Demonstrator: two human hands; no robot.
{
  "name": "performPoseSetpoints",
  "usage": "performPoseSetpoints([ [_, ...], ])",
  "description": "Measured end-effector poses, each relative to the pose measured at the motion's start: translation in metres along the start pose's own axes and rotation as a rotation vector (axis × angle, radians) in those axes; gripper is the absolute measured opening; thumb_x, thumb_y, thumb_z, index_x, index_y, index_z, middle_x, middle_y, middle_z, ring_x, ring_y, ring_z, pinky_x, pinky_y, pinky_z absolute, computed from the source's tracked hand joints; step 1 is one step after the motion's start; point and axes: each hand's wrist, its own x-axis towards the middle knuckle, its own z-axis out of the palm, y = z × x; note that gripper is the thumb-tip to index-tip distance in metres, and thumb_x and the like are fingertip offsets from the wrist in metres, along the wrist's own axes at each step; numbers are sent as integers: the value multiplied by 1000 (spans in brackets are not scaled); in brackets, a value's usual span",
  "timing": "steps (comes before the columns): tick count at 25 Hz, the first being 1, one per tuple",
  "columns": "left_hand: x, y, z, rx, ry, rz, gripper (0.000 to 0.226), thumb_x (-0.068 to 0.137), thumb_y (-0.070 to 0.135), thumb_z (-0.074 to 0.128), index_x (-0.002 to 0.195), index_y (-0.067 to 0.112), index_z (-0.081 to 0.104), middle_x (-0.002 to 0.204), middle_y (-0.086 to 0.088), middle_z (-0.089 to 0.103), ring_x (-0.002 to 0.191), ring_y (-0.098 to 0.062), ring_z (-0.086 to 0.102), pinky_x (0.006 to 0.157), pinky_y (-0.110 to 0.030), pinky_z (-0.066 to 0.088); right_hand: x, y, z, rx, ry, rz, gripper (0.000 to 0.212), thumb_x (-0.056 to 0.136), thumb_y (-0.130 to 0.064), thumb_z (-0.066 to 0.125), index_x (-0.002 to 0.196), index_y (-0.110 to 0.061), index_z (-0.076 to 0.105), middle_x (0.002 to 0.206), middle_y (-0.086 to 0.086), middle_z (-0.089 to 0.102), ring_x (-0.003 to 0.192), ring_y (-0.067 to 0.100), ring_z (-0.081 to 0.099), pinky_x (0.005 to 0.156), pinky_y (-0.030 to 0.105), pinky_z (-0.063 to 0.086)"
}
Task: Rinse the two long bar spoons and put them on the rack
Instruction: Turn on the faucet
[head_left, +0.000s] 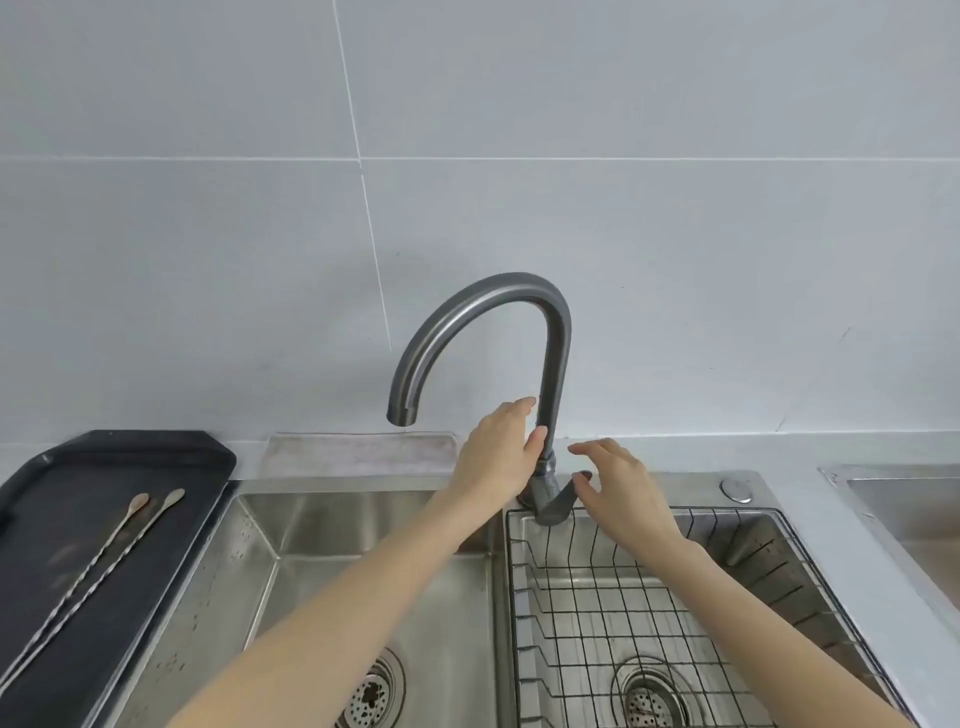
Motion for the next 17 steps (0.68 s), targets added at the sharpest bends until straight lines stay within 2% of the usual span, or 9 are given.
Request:
performPoseSetpoints([
  [3,15,1,9,-61,7,-3,60,93,27,47,144,14,17,149,-5,31,130,-23,41,106,-36,36,9,11,9,44,-21,20,35,90,-9,45,124,-13,52,128,3,55,107,21,57,85,35,49],
  [5,26,1,16,-95,4,-10,65,92,28,50,145,15,14,149,-5,30,131,-22,40,105,-35,36,13,19,15,73,-47,26,33,89,-8,47,121,-13,55,122,4,58,104,22,58,85,37,49],
  [7,34,1,24,-160,41,-38,57,91,28,51,141,15,26,143,-6,41,125,-24,47,101,-35,40,15,29,19,101,-42,36,28,88,-9,49,114,-13,60,112,5,62,101,24,60,85,38,50],
  [10,42,3,27,-289,119,-111,38,91,24,52,125,10,46,124,-7,60,109,-25,60,87,-30,45,17,35,20,126,-13,40,19,86,-11,55,101,-13,67,98,6,66,91,24,64,82,38,52],
  [13,44,5,25,-296,137,-136,32,91,23,52,119,7,50,120,-7,64,100,-24,63,75,-22,40,18,37,22,131,-5,19,18,86,-12,57,100,-13,68,95,7,68,86,23,64,81,39,53],
  [17,46,2,23,-218,126,-93,32,91,25,54,117,7,52,117,-8,65,96,-26,65,78,-29,45,19,37,22,110,11,-13,16,85,-10,58,97,-11,70,92,10,71,84,27,66,80,41,53],
])
